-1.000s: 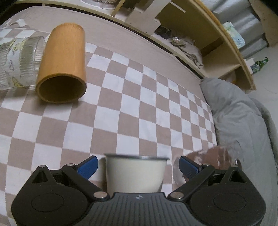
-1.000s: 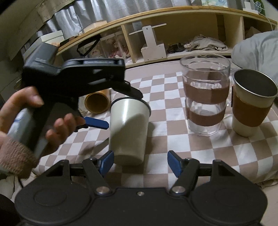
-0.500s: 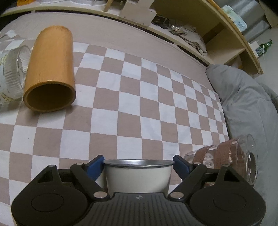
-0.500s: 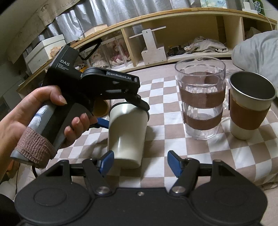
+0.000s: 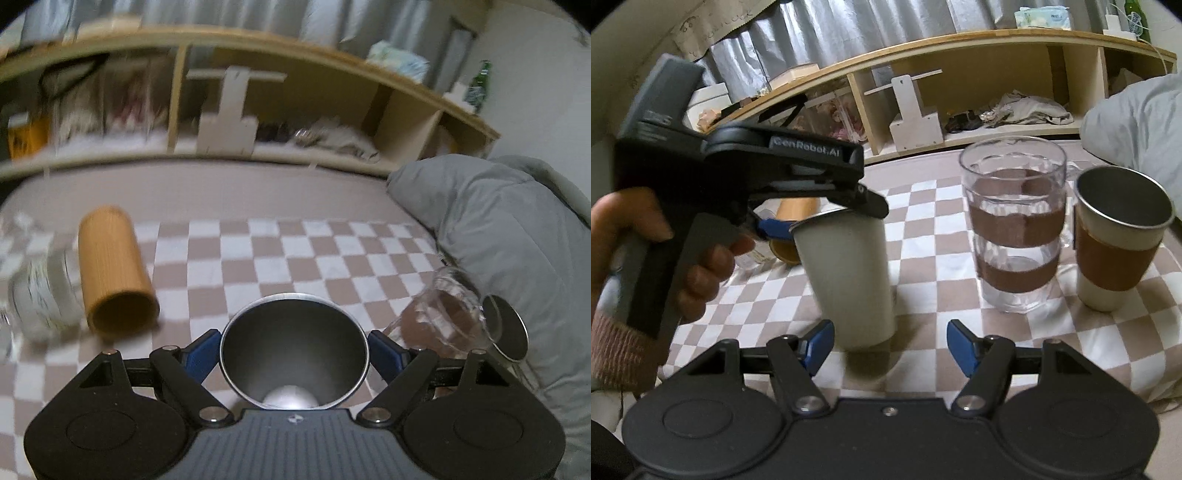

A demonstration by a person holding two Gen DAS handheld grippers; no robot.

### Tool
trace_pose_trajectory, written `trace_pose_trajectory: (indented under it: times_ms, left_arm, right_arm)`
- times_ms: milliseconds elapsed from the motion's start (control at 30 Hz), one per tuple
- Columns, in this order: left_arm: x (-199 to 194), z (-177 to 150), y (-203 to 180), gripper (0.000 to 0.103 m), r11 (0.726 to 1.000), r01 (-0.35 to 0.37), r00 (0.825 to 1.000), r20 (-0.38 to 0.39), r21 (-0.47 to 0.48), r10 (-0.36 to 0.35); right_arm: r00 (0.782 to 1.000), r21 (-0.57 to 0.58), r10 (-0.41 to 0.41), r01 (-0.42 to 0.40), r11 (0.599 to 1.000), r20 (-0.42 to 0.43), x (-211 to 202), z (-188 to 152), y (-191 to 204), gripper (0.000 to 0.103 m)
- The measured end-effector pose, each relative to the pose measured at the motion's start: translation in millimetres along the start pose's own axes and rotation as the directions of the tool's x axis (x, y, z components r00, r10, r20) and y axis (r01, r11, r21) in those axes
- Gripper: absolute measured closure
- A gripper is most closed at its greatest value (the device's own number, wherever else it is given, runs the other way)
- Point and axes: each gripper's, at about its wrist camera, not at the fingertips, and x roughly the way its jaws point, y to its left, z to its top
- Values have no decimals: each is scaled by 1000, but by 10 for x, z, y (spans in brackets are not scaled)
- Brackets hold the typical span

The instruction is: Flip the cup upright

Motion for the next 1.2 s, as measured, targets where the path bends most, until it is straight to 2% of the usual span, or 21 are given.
trace_pose_trajectory:
  times_ms: [133,333,433,600,733,800,967,1200]
  left_arm:
    - [-21,-41,-173,18,996,-33,998,47,80,29]
    - [98,-64,-346,18,990,-38,999,21,140,35]
    - [137,-77,-413,18,983,-51,999,28,175,46]
    - [133,-55,-472,18,982,-53,998,48,182,45]
    - [164,-37,-563,18,970,-88,995,55,224,78]
    - [198,-38,-584,18,965,-112,993,50,237,103]
    - [243,-39,-546,18,968,-111,994,44,224,104]
    - [210,-3,-459,18,985,-71,997,24,158,68]
  right_arm:
    - [999,8,32,-33,999,41,47,30,41,40]
    - [995,-9,-60,60,998,74,251,65,62,47]
    - [994,-24,-80,82,996,81,329,75,43,51]
    - [991,-44,-109,113,993,81,417,42,59,54]
    - [984,-37,-147,152,988,105,467,65,29,57]
    - [983,-20,-149,152,988,104,493,80,-3,62]
    - [986,-20,-138,140,990,91,564,118,-32,71]
    - [984,-21,-146,149,989,103,531,109,-33,70]
